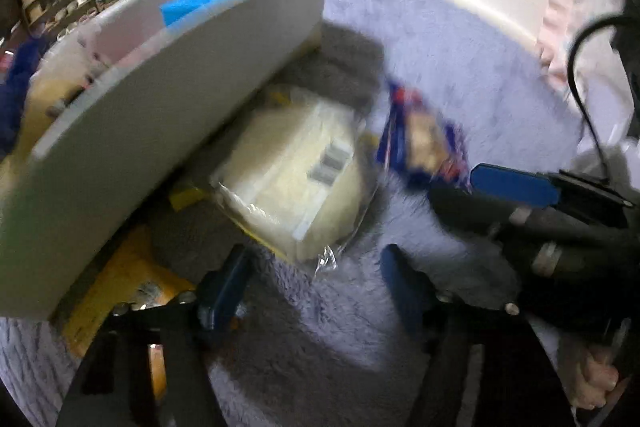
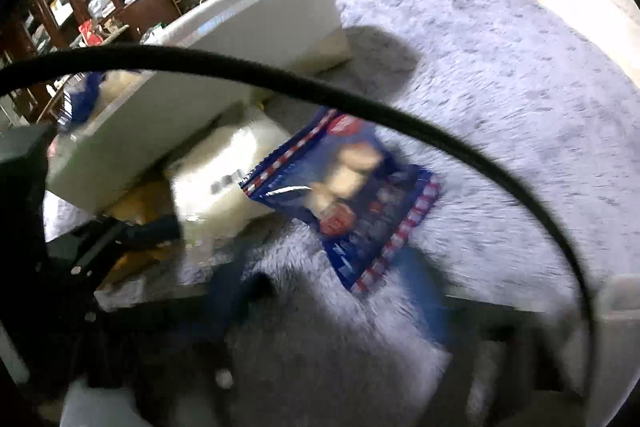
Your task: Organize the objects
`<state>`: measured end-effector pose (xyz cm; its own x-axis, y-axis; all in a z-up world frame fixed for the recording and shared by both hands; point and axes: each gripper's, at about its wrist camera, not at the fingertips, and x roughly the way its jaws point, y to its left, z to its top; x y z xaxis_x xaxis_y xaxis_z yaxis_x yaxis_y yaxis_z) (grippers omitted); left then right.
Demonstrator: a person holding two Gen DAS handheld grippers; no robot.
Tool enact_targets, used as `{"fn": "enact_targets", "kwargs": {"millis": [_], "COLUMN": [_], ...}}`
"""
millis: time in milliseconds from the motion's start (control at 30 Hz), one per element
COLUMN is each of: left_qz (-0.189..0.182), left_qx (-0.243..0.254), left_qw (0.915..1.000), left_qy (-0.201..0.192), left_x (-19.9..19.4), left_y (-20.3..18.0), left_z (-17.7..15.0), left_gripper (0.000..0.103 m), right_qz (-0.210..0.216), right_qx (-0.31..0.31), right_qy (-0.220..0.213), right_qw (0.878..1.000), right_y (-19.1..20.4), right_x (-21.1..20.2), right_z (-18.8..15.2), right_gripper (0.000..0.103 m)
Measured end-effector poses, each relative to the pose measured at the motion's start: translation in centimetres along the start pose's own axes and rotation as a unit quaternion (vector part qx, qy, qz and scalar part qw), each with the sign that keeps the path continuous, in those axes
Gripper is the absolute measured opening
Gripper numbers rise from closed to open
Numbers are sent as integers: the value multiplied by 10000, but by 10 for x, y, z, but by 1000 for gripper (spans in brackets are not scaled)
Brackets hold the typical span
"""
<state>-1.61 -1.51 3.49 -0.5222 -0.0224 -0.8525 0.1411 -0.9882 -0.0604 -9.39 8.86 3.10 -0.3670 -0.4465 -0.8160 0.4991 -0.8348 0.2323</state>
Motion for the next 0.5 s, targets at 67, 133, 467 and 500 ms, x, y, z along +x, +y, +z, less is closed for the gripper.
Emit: {"fn": "enact_targets", "kwargs": {"millis": [67,133,467,500], "left_qz": [-13,-45,-249,-278], "left_qx": [-69,-48,-721,-794], "left_qw": [9996,9986,9945,9942], "left_qy": [-272,-533,-712,-664], "left_x": [-15,-30,-17,-16], "left_y": [0,3,39,42], "left_z": [6,10,24,24], "left_gripper": [64,64,64,64], "right_qz": [60,83,648,647], "right_qx": [233,588,1754,1908], "right_qy": [-280,-670,-860,-627], "right_qw": [9993,9960,9786,9775], "right_y": [-8,-20,-47,-46], "right_x": [-19,-38,2,17], "right_z": [7,9,27,24], "right_gripper": [44,47,65,65]}}
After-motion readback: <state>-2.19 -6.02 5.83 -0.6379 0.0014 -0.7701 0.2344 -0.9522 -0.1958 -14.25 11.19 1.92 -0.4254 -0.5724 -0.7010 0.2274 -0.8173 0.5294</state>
